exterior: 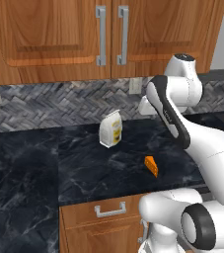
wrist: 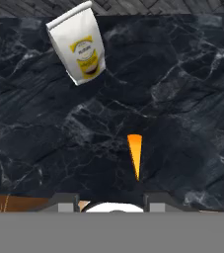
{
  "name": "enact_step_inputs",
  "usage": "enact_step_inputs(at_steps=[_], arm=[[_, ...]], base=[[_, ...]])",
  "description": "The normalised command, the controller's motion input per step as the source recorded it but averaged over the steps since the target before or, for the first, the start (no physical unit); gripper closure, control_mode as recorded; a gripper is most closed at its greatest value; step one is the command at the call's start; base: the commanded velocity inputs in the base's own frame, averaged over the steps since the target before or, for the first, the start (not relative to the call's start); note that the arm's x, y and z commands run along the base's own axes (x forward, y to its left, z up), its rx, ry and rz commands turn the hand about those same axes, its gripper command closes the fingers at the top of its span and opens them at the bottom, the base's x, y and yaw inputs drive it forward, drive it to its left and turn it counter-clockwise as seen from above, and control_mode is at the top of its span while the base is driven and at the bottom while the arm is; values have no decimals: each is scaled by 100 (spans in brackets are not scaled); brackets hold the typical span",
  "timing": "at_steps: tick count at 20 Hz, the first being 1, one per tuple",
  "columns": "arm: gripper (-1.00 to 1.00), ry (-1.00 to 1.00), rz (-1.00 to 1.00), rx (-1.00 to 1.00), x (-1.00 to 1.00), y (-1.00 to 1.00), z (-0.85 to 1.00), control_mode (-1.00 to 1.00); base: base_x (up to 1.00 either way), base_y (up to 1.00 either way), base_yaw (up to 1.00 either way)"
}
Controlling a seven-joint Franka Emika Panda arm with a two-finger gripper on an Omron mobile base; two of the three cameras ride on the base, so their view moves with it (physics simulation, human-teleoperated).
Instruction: Pick the pan from the cabinet and place it on the stove. Then turn on the stove burner for the pan.
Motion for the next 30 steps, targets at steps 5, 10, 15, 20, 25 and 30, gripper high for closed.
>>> enact_step_inputs(at_steps=[5,10,15,20,25,30], arm=[[-100,-1,0,0,-4,0,0,-100],[-100,-3,-3,0,-4,-4,0,-100],[-100,-25,-8,-1,-33,9,0,-100],[-100,-32,-5,-2,-34,44,0,-100],[-100,-23,0,1,-30,17,3,-100],[-100,-25,0,2,-25,1,17,-100]], base=[[0,0,0],[0,0,0],[0,0,0],[0,0,0],[0,0,0],[0,0,0]])
